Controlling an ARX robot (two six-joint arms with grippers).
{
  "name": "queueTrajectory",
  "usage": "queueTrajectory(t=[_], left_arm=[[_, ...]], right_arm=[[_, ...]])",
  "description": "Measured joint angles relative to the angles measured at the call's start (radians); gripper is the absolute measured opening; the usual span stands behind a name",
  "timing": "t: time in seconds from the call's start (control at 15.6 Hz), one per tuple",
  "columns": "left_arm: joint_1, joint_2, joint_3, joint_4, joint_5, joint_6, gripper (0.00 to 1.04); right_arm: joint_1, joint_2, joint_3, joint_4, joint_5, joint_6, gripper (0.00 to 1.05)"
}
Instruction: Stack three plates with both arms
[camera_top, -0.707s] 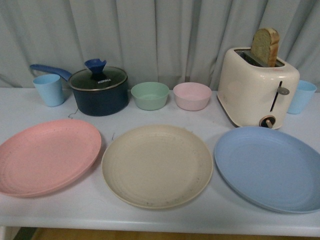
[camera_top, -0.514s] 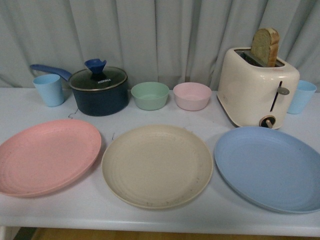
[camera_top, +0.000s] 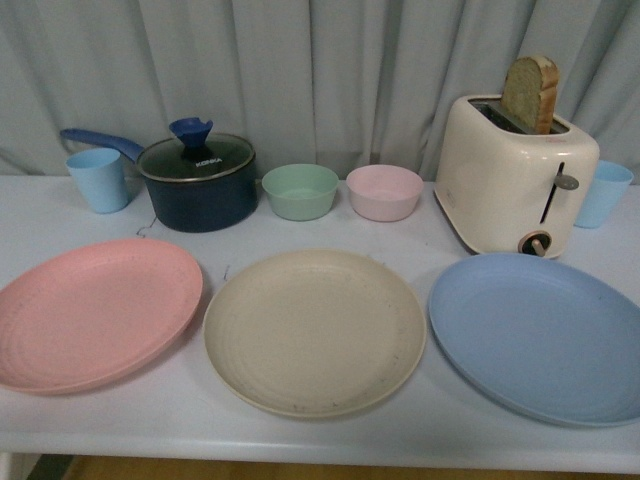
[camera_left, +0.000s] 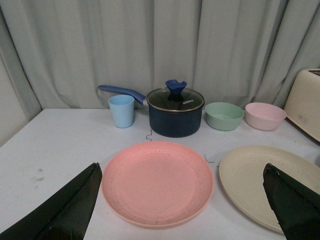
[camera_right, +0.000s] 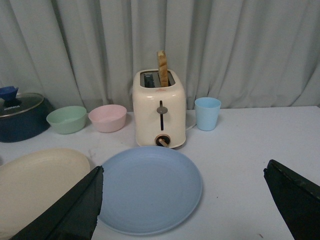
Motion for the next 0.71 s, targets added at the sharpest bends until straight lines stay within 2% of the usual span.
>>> queueTrajectory(t=[0.32, 0.39, 0.45, 0.51, 0.71], left_arm=[[0.000, 0.000, 0.000, 0.000, 0.000, 0.000, 0.98], [-0.045, 0.058, 0.049, -0.141, -0.111, -0.026, 0.98], [-0.060, 0.276, 0.136, -0.217, -0.229, -0.050, 0.98], [-0.006, 0.430, 0.180, -0.153, -0.226, -0.050, 0.98], [0.078, 0.855, 0.334, -0.021, -0.066, -0.003, 0.98]], right_arm=[[0.000, 0.000, 0.000, 0.000, 0.000, 0.000, 0.98], [0.000, 0.000, 0.000, -0.001, 0.000, 0.000, 0.98], [0.000, 0.000, 0.000, -0.001, -0.002, 0.000, 0.98], [0.000, 0.000, 0.000, 0.001, -0.001, -0.001, 0.98], [0.001, 0.000, 0.000, 0.000, -0.001, -0.001, 0.98]])
